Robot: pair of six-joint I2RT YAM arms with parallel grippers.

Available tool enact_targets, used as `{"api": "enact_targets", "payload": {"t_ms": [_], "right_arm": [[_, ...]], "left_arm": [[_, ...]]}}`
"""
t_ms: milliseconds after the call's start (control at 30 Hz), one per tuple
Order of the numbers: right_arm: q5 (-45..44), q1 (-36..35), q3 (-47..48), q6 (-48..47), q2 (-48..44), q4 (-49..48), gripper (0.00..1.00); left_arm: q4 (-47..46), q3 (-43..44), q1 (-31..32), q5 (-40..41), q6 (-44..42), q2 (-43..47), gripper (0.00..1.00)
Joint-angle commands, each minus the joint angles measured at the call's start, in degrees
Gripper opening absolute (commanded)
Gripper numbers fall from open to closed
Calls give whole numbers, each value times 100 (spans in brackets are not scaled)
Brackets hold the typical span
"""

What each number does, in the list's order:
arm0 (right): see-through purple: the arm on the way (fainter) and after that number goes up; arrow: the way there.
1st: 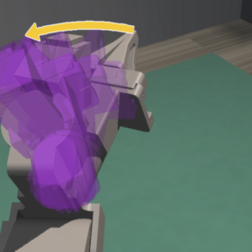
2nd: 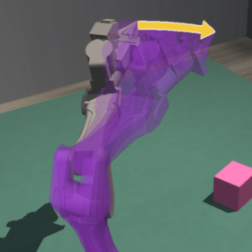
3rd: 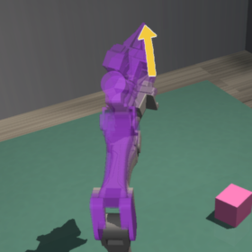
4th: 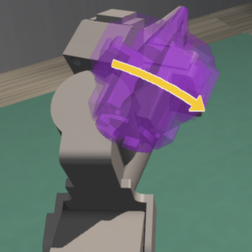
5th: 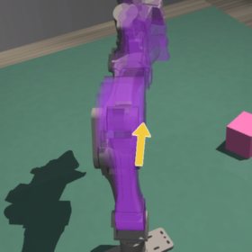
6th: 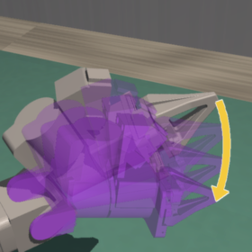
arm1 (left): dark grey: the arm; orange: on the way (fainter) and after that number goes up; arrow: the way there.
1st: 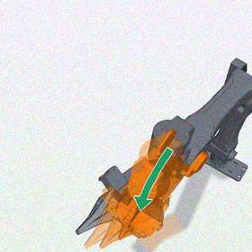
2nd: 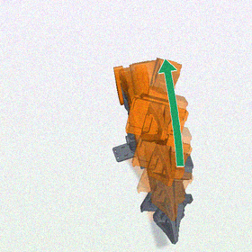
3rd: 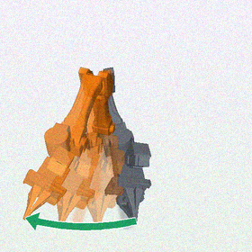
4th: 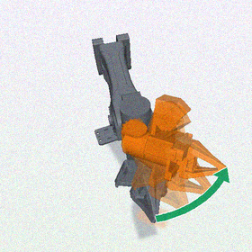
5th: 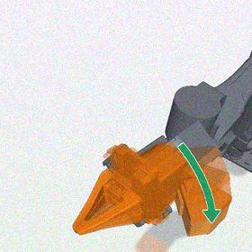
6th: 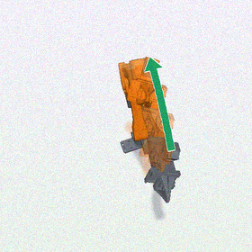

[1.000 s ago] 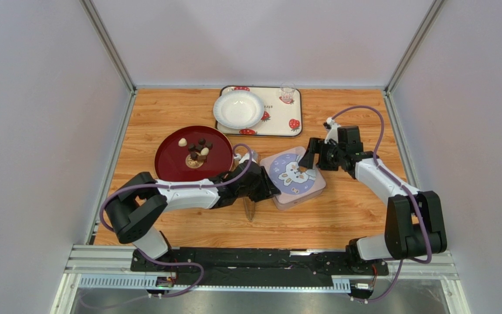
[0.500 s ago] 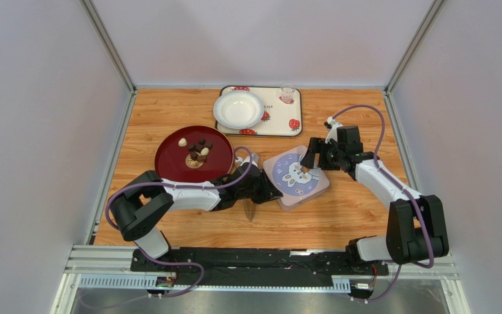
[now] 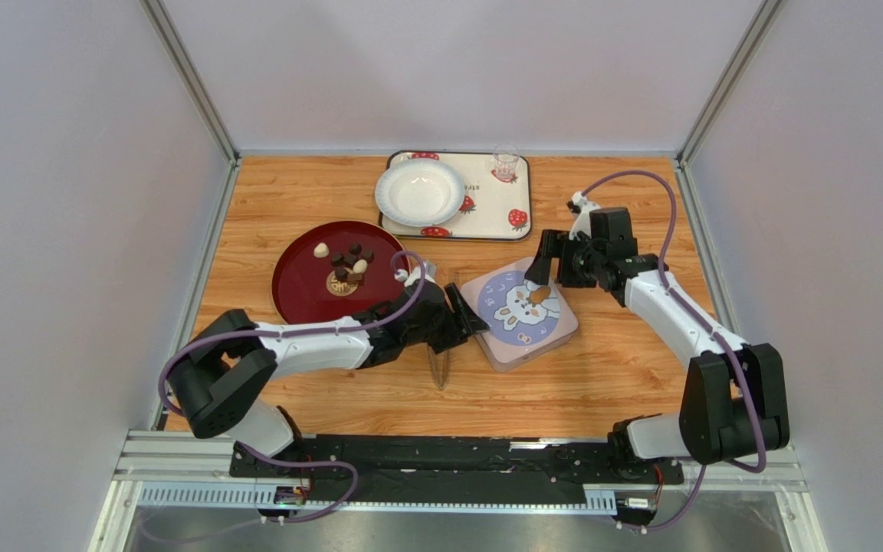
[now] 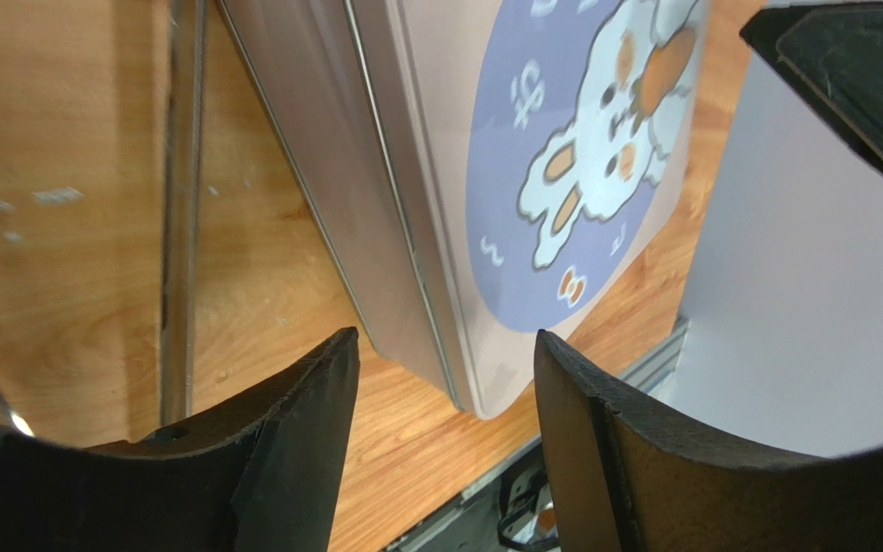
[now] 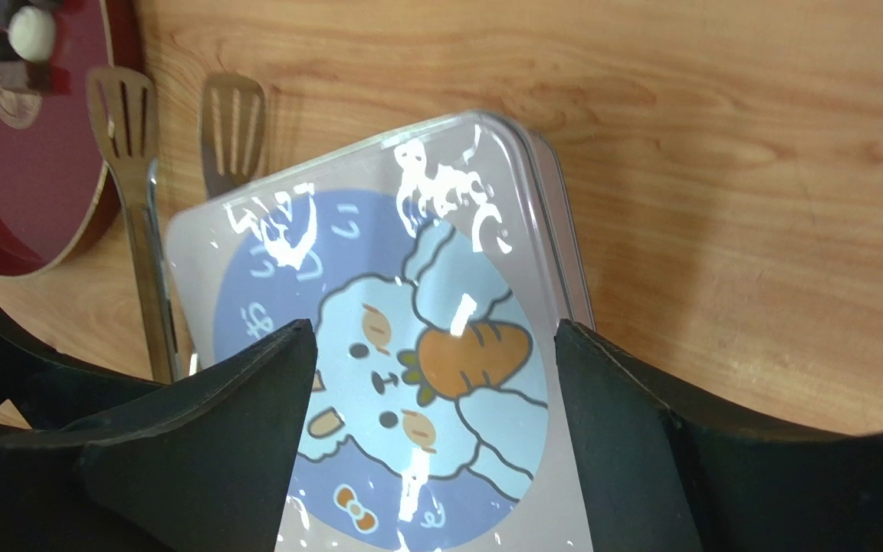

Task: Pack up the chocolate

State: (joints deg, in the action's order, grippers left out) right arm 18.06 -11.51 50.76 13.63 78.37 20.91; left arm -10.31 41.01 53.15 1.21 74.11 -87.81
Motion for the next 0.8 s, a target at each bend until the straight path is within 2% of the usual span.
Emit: {"api": "enact_targets", "payload": {"t_ms": [0, 167, 233, 300, 567, 700, 767], "right_arm": [[-22, -18, 696, -88, 178, 10, 80], [-57, 26, 1084, -246, 740, 80, 78], [-110, 52, 1199, -273, 855, 89, 74], [-110, 78, 1269, -325, 1048, 107, 69], [-57, 79, 1454, -440, 1611, 89, 61], [-163, 79, 1384, -449, 1761, 107, 51], [-189, 79, 1331, -466, 1813, 80, 51]], "left_arm": [[511, 389, -322, 310, -598, 414, 69], [626, 811, -647, -16, -977, 116, 68], [696, 916, -709, -51, -1003, 19, 67], [697, 952, -805, -69, -1003, -122, 65], [995, 1312, -964, -51, -1258, -596, 54], [1004, 1383, -990, -33, -1258, -755, 49], [1259, 1409, -999, -42, -1267, -834, 47]]}}
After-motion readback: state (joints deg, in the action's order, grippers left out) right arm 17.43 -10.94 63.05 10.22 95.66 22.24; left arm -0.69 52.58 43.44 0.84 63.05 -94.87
